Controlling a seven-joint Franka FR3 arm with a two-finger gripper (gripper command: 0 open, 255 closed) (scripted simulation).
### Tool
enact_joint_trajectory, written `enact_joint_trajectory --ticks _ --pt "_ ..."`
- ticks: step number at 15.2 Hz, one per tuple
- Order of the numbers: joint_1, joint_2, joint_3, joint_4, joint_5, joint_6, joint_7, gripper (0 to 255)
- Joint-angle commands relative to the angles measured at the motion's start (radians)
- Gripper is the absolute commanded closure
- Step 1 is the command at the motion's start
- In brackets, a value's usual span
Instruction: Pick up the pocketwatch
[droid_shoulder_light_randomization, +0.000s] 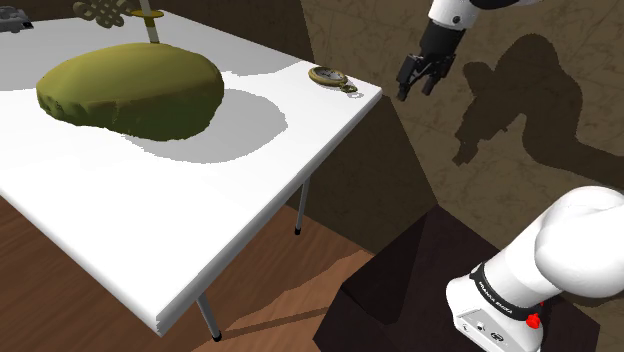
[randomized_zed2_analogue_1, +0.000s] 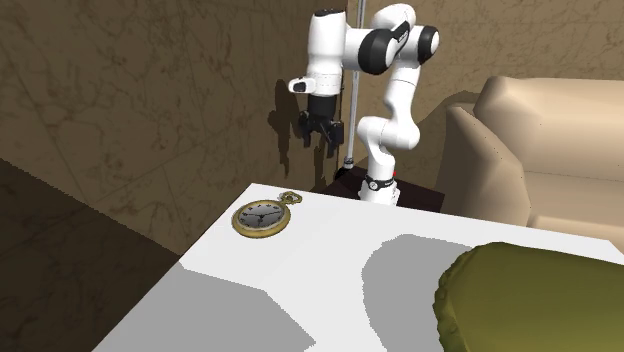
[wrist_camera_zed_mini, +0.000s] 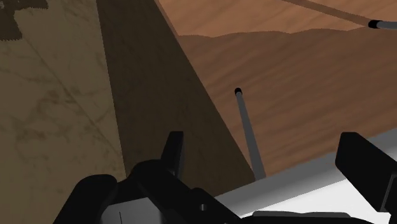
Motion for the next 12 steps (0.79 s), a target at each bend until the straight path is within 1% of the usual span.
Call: enact_joint_trajectory --ticks 1,6,12 --pt "0.011 0.074 0.003 0.055 0.011 0.029 -0.004 0" --pt "0.031 0.255 0.005 0.21 0.035 0.077 -0.027 0" --pt "0.048 0.471 0.011 0.436 0.065 0.093 -0.056 0"
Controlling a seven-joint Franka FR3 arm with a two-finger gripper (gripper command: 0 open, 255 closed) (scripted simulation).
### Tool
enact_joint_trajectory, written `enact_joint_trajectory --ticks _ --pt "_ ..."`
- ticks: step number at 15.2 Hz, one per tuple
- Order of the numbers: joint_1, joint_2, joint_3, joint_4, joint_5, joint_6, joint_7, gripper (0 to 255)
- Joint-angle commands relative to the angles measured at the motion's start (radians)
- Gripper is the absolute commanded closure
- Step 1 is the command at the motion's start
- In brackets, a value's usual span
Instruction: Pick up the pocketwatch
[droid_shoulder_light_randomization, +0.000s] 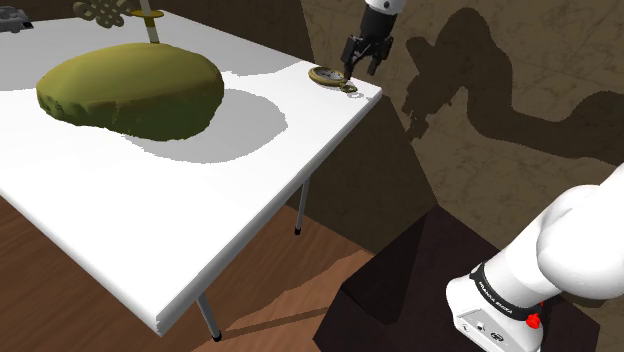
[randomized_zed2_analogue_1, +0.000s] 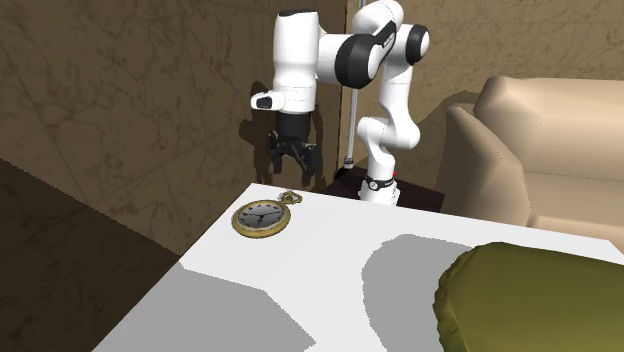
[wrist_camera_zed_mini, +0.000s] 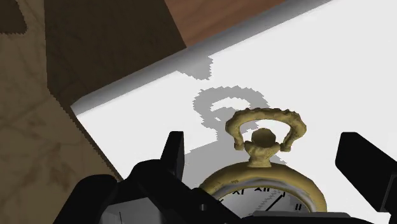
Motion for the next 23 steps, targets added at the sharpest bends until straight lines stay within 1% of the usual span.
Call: enact_joint_trajectory --ticks 1,2,9,11,12,21,23 --pt "0.006 0.07 0.005 0.078 0.01 0.0 -0.007 0" --pt "0.007 0.1 0.006 0.114 0.013 -0.002 -0.011 0" --pt "0.007 0.108 0.006 0.03 0.014 0.09 -0.011 0" --pt "0.007 0.109 0.006 0.024 0.014 0.097 -0.011 0" --pt "0.007 0.111 0.006 0.024 0.014 0.098 -0.011 255" --pt "0.007 0.109 0.006 0.024 0.014 0.097 -0.011 255" --pt "0.007 0.105 0.006 0.046 0.014 0.071 -0.011 255"
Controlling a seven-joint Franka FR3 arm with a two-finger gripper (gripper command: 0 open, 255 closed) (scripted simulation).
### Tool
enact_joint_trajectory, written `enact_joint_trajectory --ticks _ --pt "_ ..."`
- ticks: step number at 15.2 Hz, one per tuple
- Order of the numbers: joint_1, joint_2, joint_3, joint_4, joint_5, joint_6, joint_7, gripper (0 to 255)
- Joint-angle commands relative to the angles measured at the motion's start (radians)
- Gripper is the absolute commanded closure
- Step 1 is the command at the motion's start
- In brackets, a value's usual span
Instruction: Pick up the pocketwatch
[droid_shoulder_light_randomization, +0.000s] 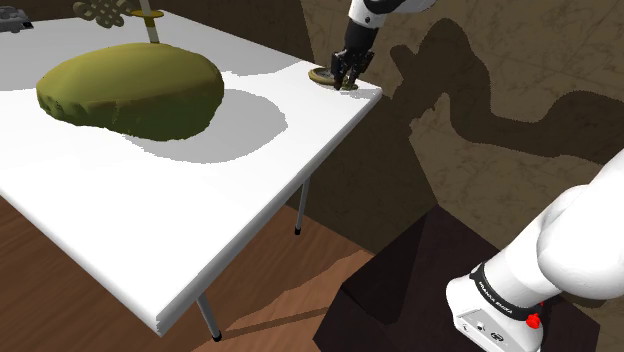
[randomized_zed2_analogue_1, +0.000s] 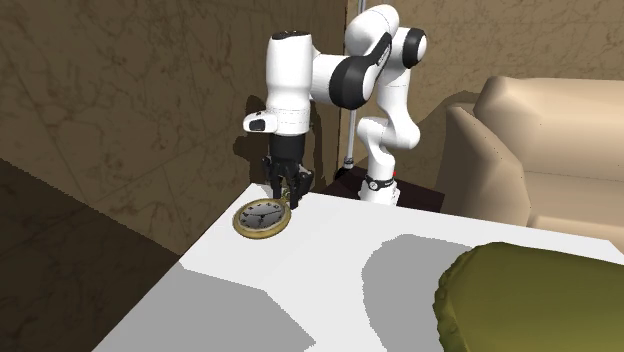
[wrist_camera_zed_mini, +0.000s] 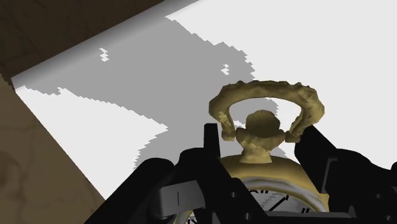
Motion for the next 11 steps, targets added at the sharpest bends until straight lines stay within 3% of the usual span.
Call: enact_joint_trajectory --ticks 1,11 --pt "0.0 -0.002 0.0 0.021 0.0 -0.023 0.0 255" --pt "0.0 -0.006 0.0 0.151 0.0 -0.157 -0.001 255"
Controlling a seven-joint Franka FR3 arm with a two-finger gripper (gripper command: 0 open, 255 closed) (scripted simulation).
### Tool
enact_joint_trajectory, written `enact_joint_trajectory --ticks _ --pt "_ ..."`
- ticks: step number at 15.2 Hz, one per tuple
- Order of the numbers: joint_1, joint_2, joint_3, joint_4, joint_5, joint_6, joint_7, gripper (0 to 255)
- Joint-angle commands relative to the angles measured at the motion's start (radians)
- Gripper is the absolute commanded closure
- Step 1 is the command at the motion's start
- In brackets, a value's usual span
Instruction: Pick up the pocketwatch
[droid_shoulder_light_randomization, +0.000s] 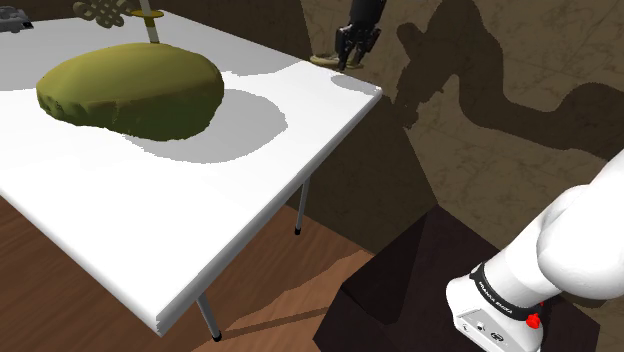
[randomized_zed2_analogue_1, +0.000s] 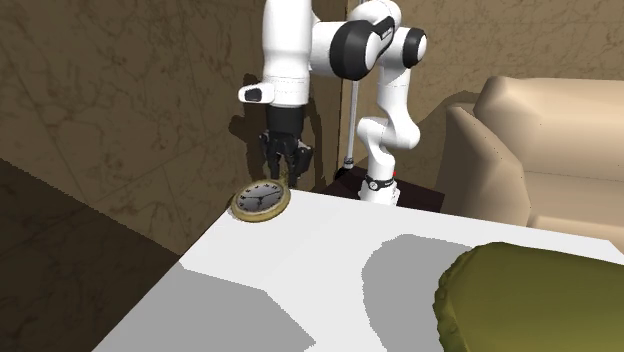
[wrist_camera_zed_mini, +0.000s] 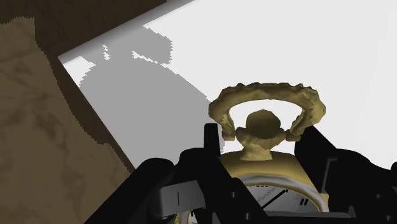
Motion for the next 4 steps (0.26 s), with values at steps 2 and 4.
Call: enact_joint_trajectory --ticks 2,4 --pt "0.0 0.0 0.0 0.042 0.0 -0.042 0.0 255" --pt "0.0 0.0 0.0 0.044 0.0 -0.044 0.0 255"
